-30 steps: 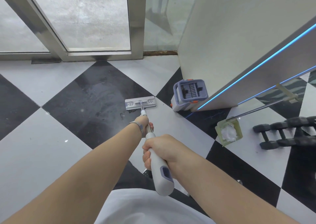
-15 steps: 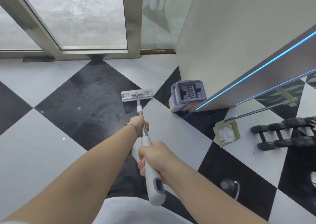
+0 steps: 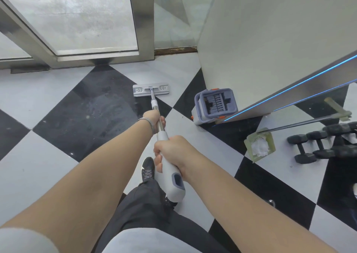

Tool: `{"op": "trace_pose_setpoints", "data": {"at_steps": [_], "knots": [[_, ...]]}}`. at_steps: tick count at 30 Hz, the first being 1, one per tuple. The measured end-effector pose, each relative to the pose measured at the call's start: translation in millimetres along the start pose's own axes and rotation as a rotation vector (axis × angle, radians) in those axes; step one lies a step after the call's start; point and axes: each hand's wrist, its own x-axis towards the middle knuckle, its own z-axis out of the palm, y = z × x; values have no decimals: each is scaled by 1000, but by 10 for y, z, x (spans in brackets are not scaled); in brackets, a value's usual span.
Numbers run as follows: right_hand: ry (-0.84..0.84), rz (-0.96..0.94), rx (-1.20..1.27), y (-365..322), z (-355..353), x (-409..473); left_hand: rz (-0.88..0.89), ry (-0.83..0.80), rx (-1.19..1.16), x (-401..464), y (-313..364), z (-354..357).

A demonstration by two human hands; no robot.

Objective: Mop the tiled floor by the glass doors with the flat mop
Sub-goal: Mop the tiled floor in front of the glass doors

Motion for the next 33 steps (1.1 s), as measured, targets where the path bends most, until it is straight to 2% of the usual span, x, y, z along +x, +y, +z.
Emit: {"op": "trace_pose_setpoints", "data": {"at_steps": [15,25,33], "knots": [[2,7,39,-964,220,630,-13,-6,7,569,1077,54],[-41,40,262,-1067,178,544,-57,-22,16,493,1161,93],[-31,42,299,-727,161,318,-29,-8,89,379,795,69]]}}
